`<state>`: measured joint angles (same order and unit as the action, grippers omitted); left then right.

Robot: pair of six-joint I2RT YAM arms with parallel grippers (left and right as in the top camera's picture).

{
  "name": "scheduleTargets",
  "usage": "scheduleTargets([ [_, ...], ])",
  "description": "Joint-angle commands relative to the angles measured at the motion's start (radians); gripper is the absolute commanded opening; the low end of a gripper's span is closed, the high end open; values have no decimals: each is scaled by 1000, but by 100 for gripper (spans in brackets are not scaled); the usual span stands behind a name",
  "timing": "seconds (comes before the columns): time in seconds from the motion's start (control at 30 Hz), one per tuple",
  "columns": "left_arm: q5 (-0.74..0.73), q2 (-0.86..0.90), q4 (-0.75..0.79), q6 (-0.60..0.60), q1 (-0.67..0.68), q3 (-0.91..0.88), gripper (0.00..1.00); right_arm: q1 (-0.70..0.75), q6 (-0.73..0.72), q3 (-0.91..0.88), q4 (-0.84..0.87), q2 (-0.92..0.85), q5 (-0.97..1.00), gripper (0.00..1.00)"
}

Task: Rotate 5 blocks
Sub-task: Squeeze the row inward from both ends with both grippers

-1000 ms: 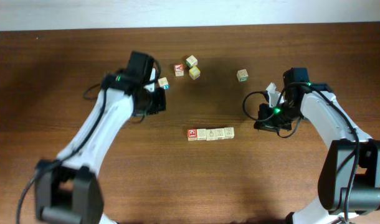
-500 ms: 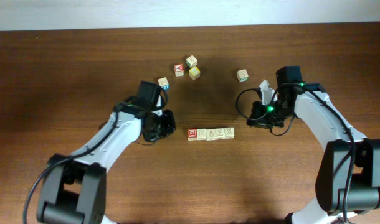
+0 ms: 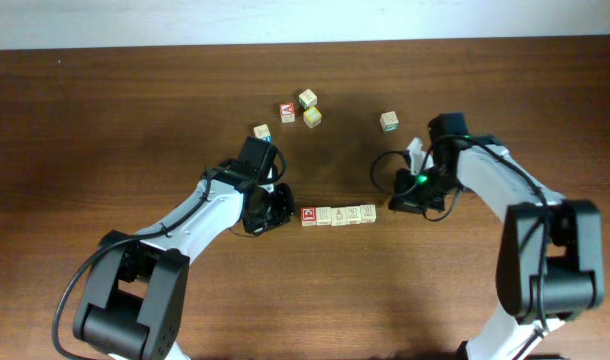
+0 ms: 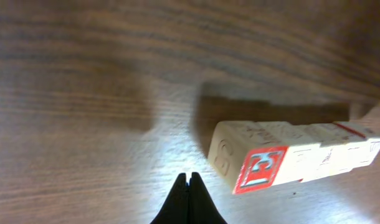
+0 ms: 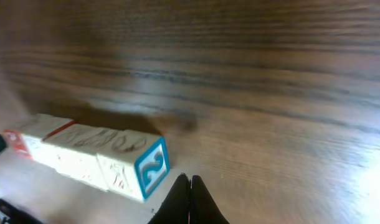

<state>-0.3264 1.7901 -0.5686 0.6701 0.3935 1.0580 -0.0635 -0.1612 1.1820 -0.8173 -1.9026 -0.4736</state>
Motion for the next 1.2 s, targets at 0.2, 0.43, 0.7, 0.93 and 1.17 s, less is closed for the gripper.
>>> scheduleTargets([
  [0.2, -12, 29, 40, -35, 2, -3, 0, -50, -1, -8, 6, -18, -13, 4],
  [0.43, -11, 31, 45, -35, 2, -3, 0, -91, -1, -8, -2, -18, -13, 4],
  [0.7, -11, 31, 44, -35, 1, -3, 0, -106, -1, -8, -5, -18, -12, 4],
  [0.93, -12, 30, 58, -73, 1, -3, 0, -99, -1, -8, -4, -18, -12, 4],
  [1.17, -49, 30, 72, -112, 2, -3, 0, -99, -1, -8, -4, -18, -12, 4],
])
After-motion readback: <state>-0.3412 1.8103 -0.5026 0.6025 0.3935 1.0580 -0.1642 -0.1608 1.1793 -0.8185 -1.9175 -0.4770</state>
